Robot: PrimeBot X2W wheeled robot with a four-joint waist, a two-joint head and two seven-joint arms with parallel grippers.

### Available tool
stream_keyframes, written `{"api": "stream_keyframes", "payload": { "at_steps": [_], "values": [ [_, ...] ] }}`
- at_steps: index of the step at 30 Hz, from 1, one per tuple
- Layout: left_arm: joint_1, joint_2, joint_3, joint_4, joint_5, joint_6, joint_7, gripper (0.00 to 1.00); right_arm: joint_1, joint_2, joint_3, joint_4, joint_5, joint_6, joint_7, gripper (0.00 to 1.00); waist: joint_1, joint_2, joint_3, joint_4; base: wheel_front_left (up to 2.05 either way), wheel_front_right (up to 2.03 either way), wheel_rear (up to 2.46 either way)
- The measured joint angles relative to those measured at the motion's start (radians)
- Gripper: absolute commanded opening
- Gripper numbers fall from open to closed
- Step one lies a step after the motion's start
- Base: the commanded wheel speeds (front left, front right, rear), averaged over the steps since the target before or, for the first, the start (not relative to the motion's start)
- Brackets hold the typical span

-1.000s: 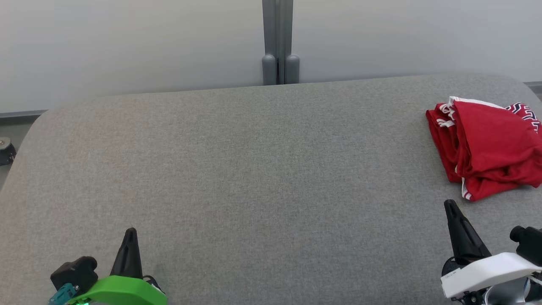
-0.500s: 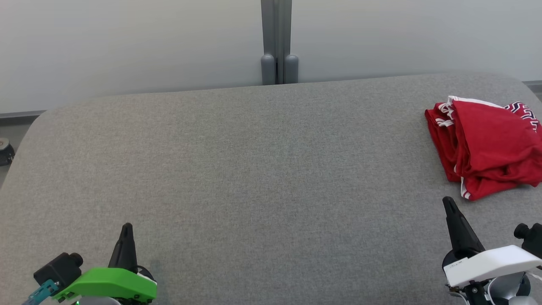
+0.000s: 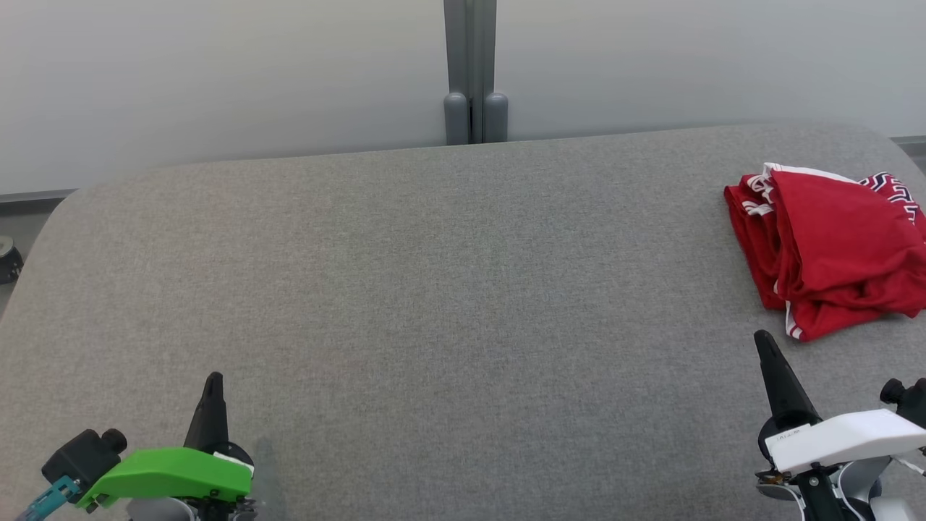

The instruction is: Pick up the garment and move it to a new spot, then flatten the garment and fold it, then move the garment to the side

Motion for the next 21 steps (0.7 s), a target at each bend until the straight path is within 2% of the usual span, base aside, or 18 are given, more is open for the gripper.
{"api": "stream_keyframes", "payload": {
  "at_steps": [21],
  "values": [
    [-0.027,-0.03,0.062,0.012,-0.2,-0.047,0.056,0.0,-0.054,0.01,-0.011,0.064,0.224,0.0,0.022,0.0,0.0,0.0,0.001,-0.005,0.0,0.0,0.0]
  ]
}}
